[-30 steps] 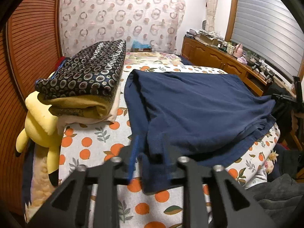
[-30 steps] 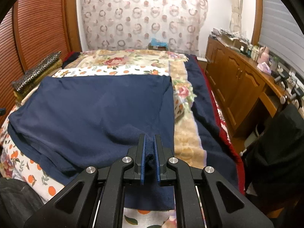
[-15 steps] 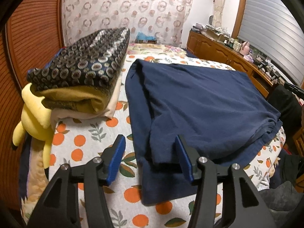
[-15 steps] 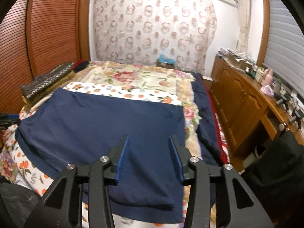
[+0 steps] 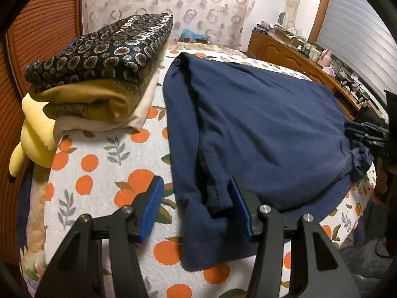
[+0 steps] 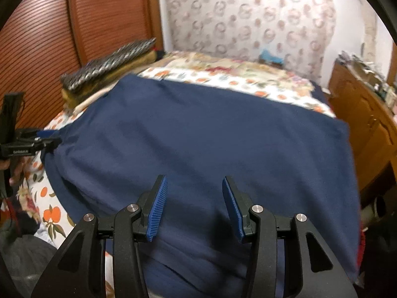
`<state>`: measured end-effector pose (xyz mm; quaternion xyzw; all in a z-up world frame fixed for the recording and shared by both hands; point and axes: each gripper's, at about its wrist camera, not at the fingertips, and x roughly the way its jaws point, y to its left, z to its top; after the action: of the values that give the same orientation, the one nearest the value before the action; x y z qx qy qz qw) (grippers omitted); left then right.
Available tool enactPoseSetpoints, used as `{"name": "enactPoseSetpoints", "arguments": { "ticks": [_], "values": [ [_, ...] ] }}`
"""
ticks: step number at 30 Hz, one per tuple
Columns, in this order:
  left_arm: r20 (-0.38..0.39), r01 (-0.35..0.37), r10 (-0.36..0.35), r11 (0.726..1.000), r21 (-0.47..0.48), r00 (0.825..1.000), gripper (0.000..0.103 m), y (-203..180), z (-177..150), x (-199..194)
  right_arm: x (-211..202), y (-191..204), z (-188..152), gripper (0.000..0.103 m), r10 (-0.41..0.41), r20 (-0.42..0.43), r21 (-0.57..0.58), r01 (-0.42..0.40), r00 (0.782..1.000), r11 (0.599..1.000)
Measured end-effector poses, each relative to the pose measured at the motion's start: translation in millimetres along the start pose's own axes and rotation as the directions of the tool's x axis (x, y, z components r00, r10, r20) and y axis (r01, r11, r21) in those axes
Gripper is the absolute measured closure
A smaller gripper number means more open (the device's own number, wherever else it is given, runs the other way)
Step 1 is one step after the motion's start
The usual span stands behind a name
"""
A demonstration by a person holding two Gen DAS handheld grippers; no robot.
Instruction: Fold small clothes
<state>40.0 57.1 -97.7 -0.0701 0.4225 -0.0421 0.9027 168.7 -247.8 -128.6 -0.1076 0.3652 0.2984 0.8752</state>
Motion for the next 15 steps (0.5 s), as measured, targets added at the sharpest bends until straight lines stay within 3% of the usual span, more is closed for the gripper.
{"name": "enactPoseSetpoints", "arguments": {
  "ticks": [9,15],
  "values": [
    [0.02,-0.011,0.011,1.0,-0.003,1.0,0.05,-2,-4,-1,29,13,-6,0.053,0.003,-0.075,-0.012,-0.004,0.997,1.0],
    [0.025,-0.007,0.007,1.0,0.001,1.0,0.05,-3,-5,-1,29,19,-11,0.046,-0.022,-0.047,-0.042,0.02,0.999,0.999]
  ]
}}
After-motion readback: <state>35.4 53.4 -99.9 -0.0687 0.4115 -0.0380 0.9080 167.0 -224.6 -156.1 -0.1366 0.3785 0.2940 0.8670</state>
